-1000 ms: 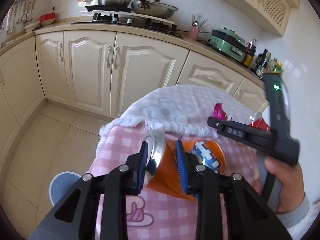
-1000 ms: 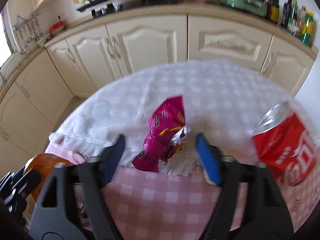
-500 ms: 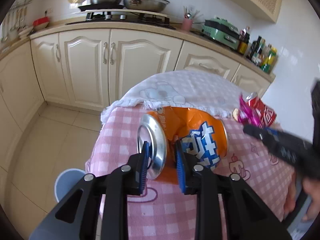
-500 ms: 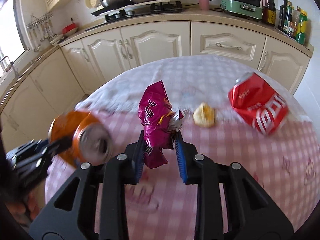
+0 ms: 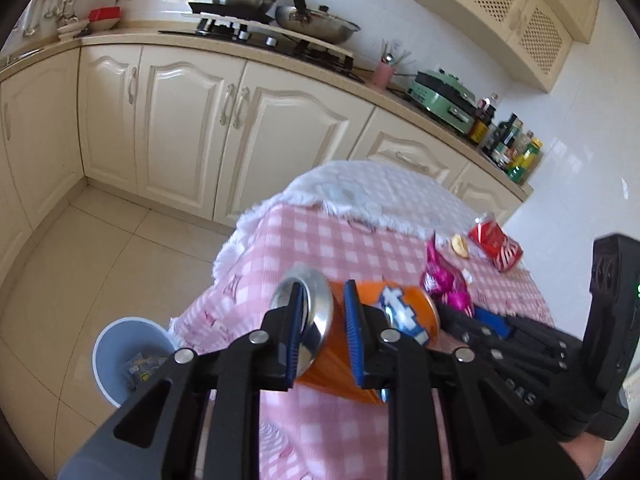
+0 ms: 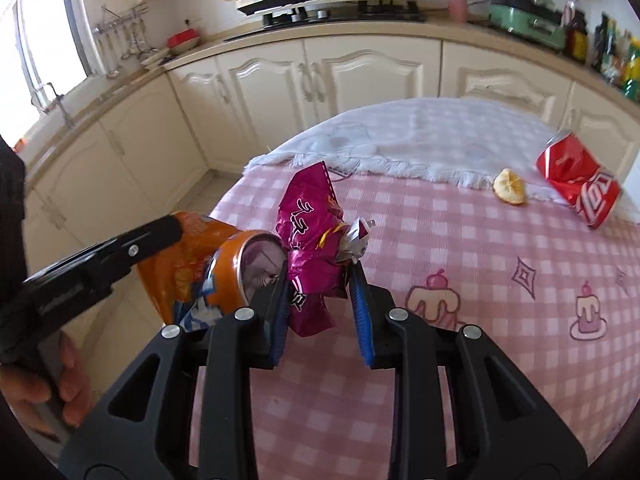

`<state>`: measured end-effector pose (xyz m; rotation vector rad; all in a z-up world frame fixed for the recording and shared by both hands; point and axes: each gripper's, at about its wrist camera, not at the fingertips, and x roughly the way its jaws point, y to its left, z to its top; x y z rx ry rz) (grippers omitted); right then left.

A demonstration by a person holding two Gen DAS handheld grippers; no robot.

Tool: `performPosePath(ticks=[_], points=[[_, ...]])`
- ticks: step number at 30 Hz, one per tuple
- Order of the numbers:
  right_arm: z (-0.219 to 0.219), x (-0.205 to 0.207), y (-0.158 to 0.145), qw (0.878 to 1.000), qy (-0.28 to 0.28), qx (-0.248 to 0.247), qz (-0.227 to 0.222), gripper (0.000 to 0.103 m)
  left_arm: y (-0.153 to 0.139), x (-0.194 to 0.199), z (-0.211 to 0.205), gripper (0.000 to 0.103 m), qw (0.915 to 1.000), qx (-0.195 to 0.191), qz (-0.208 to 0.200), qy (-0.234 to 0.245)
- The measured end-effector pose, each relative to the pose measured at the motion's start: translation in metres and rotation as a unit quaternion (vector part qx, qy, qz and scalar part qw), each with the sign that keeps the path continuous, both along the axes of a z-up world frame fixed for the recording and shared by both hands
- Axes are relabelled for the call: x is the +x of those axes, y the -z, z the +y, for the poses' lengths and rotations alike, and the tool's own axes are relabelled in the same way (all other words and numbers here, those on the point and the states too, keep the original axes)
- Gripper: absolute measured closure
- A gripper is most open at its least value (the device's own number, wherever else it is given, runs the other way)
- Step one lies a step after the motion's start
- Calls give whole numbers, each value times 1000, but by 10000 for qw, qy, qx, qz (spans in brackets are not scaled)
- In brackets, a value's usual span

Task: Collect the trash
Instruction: 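Carry the orange can and magenta wrapper over the blue bucket with both grippers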

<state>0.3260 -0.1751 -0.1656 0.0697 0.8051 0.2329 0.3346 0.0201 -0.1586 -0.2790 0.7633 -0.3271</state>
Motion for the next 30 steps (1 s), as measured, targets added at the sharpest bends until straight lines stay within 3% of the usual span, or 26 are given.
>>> performPosePath(ticks=[5,7,14,20,30], points=[[-2,-16,9,9999,120,63,63,75,6,-12,10,78,9997,-47,187,146],[-3,-24,11,9998,152,93,60,75,13,-12,12,51,9991,-11,398,173],[4,-28,15,9999,89,75,94,75,38,-7,14,52,9944,-480,898,273],[7,-30,18,9999,70,97,100,75,27,-16,13,60,9983,-214,532,89],[25,-34,7,9997,-89,197,-62,75,13,-31,45,62,9992,-332,159,-146]])
